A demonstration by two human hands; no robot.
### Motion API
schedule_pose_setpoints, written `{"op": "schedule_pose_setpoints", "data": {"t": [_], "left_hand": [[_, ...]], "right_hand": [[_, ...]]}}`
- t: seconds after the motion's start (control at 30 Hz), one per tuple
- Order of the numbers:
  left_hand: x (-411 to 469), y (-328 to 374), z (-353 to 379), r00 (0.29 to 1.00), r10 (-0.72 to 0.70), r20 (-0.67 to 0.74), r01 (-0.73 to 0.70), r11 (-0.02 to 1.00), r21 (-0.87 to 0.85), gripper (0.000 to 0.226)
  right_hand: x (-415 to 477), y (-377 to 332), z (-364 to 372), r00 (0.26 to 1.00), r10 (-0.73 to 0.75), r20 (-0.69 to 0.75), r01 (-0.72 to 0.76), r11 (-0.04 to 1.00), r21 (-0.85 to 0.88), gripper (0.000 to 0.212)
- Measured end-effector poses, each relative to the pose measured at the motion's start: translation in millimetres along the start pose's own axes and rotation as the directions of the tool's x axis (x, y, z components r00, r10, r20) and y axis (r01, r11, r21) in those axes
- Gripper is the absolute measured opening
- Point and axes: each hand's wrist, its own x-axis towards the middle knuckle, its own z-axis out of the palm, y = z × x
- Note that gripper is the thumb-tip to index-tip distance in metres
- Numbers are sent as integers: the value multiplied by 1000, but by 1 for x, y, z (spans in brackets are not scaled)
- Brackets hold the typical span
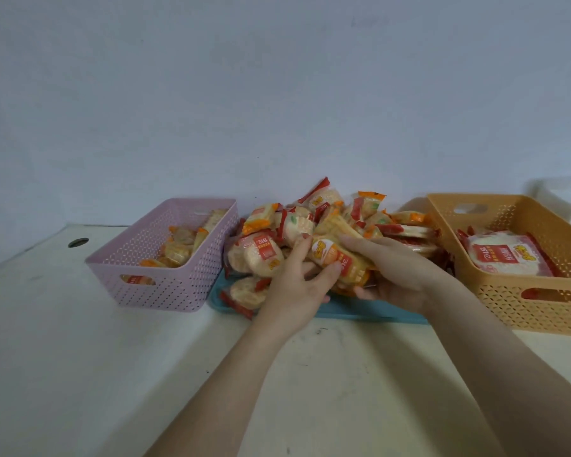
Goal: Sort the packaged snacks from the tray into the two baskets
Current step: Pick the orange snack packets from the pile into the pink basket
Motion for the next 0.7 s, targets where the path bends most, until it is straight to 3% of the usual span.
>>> {"op": "schedule_pose_setpoints", "data": {"t": [0.1,0.2,0.27,0.33,0.43,0.5,0.53,0.63,0.7], "left_hand": [[3,17,-29,972,105,-208,-95,994,55,29],[-1,26,-86,891,237,-387,-114,943,313,17],[-8,28,-123,824,288,-487,-6,866,501,13],[-15,27,-157,782,275,-559,106,826,554,13],[-16,16,-201,736,258,-626,281,725,629,25],[-15,9,-219,698,202,-687,457,612,645,37],[-13,5,-226,681,134,-720,521,602,605,43],[-8,-1,-252,680,-155,-716,602,677,424,48],[-10,-2,-261,689,-189,-700,596,697,398,35]], "right_hand": [[0,-10,24,999,-45,15,43,993,106,29],[14,-26,72,995,-70,72,59,986,153,19],[29,-36,105,991,-67,113,46,983,179,22],[43,-46,138,987,-59,151,26,977,212,33],[60,-55,174,973,-96,210,36,961,273,30],[68,-47,185,973,-97,210,71,989,128,27],[70,-40,188,979,-91,180,92,996,2,27],[79,-16,191,996,-85,28,89,973,-214,27],[80,-5,195,1000,-4,16,7,977,-212,23]]}}
